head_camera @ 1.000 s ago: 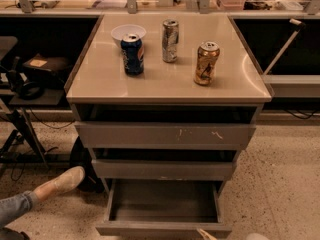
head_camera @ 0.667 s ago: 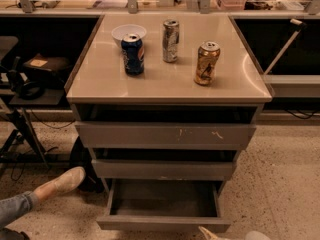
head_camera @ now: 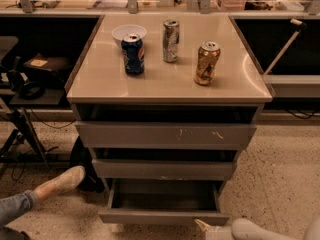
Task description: Close bottom drawer
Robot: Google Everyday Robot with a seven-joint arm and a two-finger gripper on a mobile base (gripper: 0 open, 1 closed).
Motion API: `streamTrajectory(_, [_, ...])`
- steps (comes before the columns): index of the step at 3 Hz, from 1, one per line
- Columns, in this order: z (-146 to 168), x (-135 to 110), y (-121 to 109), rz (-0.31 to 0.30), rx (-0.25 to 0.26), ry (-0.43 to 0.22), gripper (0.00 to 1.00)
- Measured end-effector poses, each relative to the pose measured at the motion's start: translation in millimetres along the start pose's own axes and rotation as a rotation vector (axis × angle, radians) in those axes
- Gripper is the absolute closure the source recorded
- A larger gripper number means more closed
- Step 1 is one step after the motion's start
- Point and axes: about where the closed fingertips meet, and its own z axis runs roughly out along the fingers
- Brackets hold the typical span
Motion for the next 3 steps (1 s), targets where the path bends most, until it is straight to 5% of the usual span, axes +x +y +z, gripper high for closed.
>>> streamTrajectory(3, [82.9, -18.1, -58.5, 0.000, -0.025, 0.049, 0.00])
